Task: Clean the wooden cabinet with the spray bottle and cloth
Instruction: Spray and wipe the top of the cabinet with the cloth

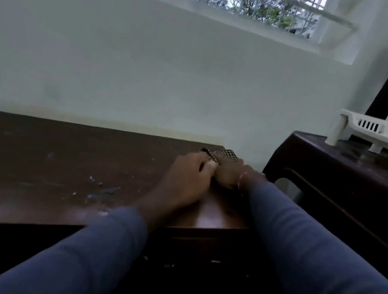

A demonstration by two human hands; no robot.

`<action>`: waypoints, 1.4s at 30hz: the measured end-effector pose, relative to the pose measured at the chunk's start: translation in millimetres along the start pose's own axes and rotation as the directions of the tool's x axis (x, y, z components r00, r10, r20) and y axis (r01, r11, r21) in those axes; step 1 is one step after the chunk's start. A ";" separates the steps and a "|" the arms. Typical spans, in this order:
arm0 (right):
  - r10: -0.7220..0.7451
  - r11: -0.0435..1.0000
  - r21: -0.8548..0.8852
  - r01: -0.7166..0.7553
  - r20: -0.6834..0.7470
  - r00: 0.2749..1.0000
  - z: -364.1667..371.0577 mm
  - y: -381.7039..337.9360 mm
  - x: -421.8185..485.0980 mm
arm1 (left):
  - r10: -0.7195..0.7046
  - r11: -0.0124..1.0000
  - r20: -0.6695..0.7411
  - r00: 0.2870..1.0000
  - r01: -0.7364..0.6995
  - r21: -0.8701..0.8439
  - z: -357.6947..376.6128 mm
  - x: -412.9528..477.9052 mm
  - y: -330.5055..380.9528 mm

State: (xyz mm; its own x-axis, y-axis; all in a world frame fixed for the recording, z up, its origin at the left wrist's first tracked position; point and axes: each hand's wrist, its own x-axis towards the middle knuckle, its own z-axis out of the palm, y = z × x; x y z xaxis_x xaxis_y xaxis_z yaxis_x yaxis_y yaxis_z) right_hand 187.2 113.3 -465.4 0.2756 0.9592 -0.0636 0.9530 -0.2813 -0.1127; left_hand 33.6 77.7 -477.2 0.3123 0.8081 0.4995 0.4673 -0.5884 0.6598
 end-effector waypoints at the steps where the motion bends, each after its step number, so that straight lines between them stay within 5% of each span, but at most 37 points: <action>1: 0.001 1.000 -0.020 -0.001 -0.006 1.000 0.7 0.7 -4.4 | 0.048 0.997 -0.004 0.999 -0.047 0.057 1.7 -3.1 0.0; 4: -0.036 0.999 -0.017 0.035 -0.037 0.999 9.3 21.1 -53.4 | 0.195 0.960 0.021 0.981 -0.195 0.201 12.6 -5.7 -0.5; 7: -0.014 0.999 -0.029 0.012 -0.072 0.997 14.5 36.6 -99.7 | 0.195 0.951 0.085 0.977 -0.210 0.228 19.4 -4.0 2.0; 15: -0.101 0.994 -0.037 0.104 0.084 0.991 -4.2 13.0 23.0 | 0.087 0.944 0.320 0.943 -0.181 0.276 23.5 -3.2 2.9; 22: -0.003 1.000 -0.021 0.003 -0.009 1.000 3.7 18.3 -1.3 | 0.108 0.969 0.251 0.962 -0.159 0.190 20.9 -6.0 4.7; 28: -0.114 0.978 -0.178 0.105 -0.043 0.993 22.2 37.7 -65.1 | 0.083 0.940 0.308 0.948 -0.177 0.290 25.8 -11.9 3.9; 35: -0.164 0.976 -0.133 0.172 0.074 0.984 -13.5 10.1 20.2 | 0.072 0.971 0.367 0.927 -0.150 0.188 28.4 -6.5 -1.2; 42: -0.183 0.983 0.023 0.184 -0.027 0.983 -14.5 -5.9 69.7 | 0.023 0.980 0.370 0.929 -0.093 0.175 22.4 -5.9 2.6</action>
State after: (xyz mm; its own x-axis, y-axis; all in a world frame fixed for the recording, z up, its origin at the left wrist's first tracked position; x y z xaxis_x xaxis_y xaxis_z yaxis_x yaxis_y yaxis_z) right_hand 202.6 182.2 -454.7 0.0996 0.9949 -0.0149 0.9842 -0.1007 -0.1457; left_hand 51.6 72.1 -491.0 0.6066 0.7474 0.2710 0.5735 -0.6475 0.5018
